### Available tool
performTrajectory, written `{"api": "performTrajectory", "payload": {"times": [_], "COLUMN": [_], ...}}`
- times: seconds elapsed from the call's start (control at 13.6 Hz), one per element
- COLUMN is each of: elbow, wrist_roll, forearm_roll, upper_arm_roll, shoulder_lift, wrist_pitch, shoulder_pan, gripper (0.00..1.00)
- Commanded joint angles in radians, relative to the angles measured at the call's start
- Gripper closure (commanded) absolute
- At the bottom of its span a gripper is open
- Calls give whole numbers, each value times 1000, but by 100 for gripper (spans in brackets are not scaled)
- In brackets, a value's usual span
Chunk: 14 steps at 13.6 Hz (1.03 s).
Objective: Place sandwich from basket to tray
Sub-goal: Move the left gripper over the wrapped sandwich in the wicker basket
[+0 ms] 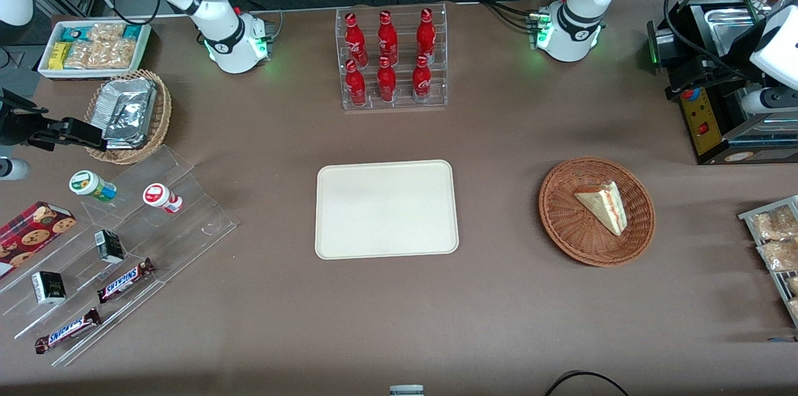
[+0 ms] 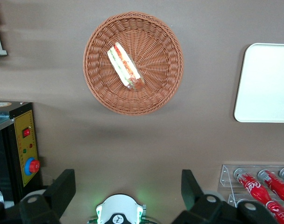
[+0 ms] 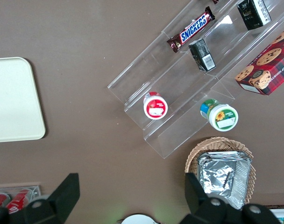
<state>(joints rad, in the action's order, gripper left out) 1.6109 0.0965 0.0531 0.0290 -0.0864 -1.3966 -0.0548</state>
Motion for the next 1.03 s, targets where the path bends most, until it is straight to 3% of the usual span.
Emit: {"api": "performTrajectory", "payload": {"times": [0.0,0.44,0.59,0.95], "elbow": [-25,-22,10,260], "wrist_roll": [-18,54,180,593], "forearm_roll": [-75,-76,-81,-85], "upper_arm_roll": [-45,-40,-40,-35], "shoulder_lift": [10,97,137,139], "wrist_pitch": [19,-11,-71,-416], "shoulder_pan": [4,15,23,24], "gripper": [0,0,0,0]}}
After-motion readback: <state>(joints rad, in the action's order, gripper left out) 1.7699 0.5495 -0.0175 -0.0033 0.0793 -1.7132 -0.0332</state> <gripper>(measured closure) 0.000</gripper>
